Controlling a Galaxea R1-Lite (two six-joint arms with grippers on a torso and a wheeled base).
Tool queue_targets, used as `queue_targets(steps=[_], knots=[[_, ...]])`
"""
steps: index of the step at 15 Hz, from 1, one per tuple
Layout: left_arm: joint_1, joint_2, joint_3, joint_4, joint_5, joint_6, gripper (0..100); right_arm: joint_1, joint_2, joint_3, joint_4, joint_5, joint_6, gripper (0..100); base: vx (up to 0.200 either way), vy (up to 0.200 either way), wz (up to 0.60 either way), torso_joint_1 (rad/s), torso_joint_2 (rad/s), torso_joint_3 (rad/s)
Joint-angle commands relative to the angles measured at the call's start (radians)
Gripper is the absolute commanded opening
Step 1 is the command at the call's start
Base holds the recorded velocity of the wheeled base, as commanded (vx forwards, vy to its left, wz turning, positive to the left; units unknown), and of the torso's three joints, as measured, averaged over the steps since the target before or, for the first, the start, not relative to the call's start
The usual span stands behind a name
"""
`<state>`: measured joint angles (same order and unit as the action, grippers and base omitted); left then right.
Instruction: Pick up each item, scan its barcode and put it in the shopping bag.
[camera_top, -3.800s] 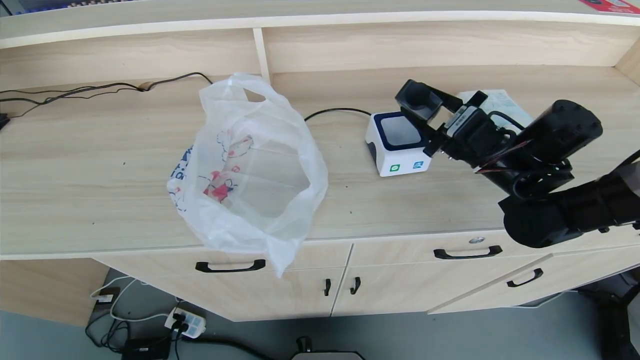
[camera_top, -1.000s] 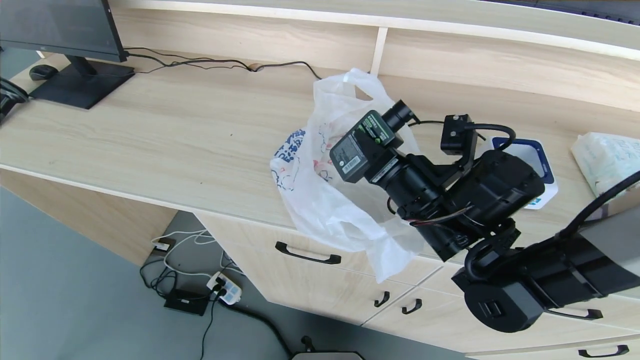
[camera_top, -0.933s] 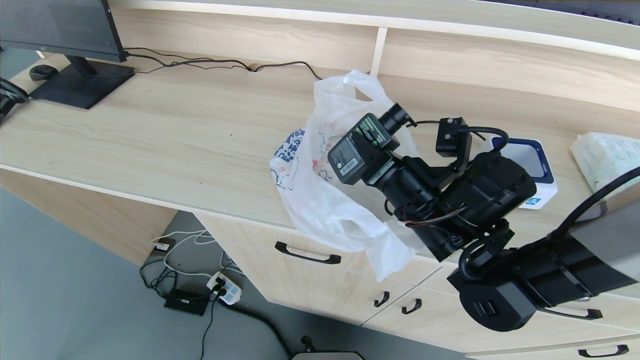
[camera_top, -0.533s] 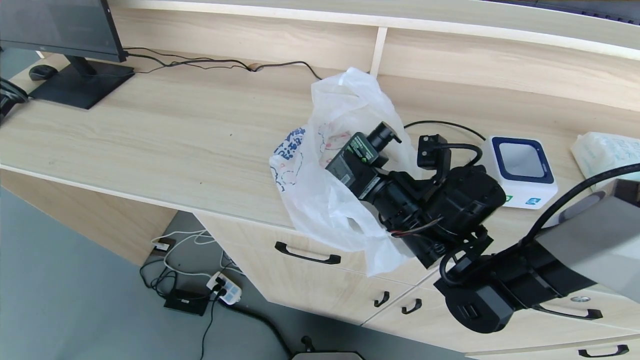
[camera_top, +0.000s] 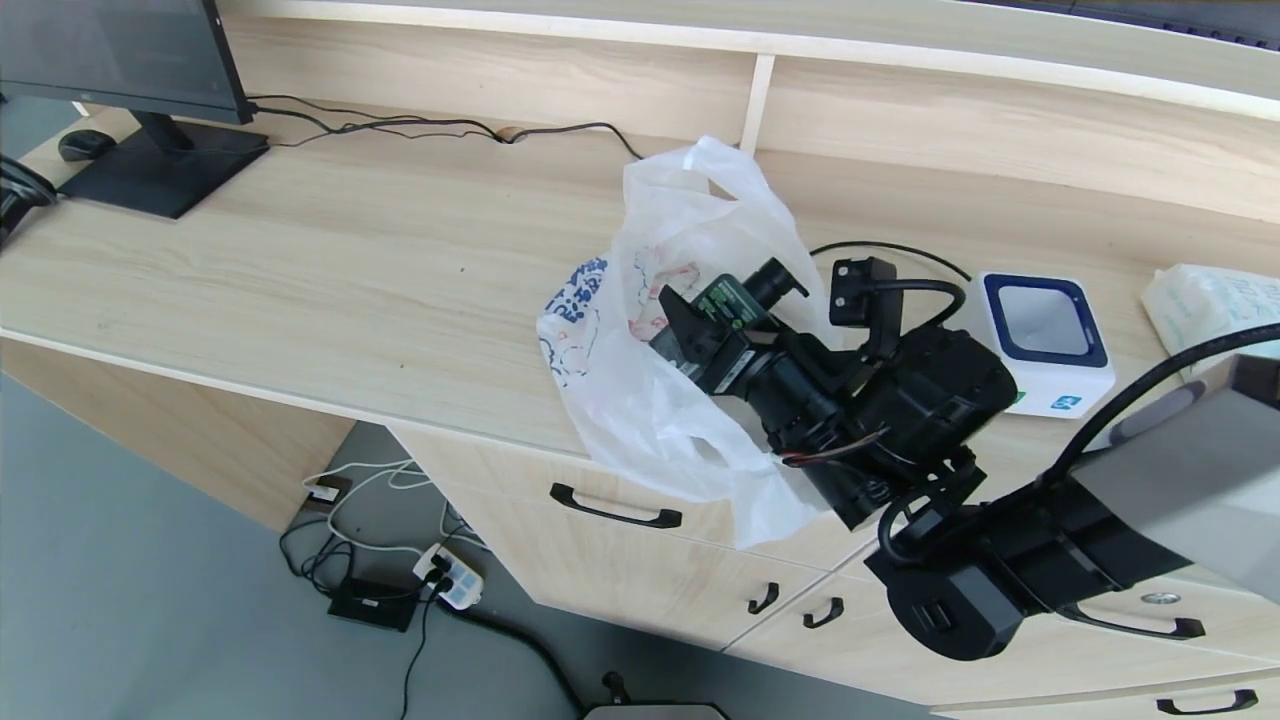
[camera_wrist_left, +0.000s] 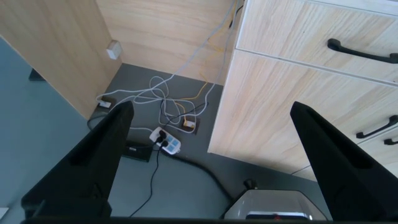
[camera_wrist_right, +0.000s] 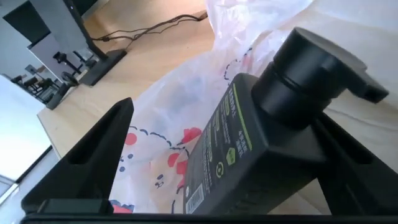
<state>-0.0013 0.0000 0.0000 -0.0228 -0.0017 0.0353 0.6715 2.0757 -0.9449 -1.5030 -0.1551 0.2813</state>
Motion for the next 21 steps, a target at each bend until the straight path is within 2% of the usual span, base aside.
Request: queue_targets(steps=[1, 8, 15, 17, 18, 21], knots=[[0.000, 0.000, 0.000, 0.001, 0.000, 0.000, 100, 0.000, -0.036, -0.008, -0.002, 0.002, -0.040, 100, 0.000, 0.000, 0.00, 0.000, 0.00, 0.000], [0.000, 0.000, 0.000, 0.001, 0.000, 0.003, 100, -0.033, -0.086, -0.029, -0.020, 0.029, -0.240, 100, 0.000, 0.000, 0.00, 0.000, 0.00, 0.000], [0.000, 0.000, 0.000, 0.001, 0.000, 0.001, 100, -0.029, -0.140, -0.046, -0.022, 0.020, -0.321, 100, 0.000, 0.000, 0.00, 0.000, 0.00, 0.000], [0.000, 0.000, 0.000, 0.001, 0.000, 0.000, 100, -0.003, -0.206, -0.003, -0.054, 0.002, -0.404, 100, 0.000, 0.000, 0.00, 0.000, 0.00, 0.000], [0.000, 0.000, 0.000, 0.001, 0.000, 0.000, 100, 0.051, -0.250, 0.040, -0.048, 0.000, -0.402, 100, 0.000, 0.000, 0.00, 0.000, 0.00, 0.000], [0.000, 0.000, 0.000, 0.003, 0.000, -0.005, 100, 0.057, -0.299, 0.127, -0.046, 0.046, -0.456, 100, 0.000, 0.000, 0.00, 0.000, 0.00, 0.000]])
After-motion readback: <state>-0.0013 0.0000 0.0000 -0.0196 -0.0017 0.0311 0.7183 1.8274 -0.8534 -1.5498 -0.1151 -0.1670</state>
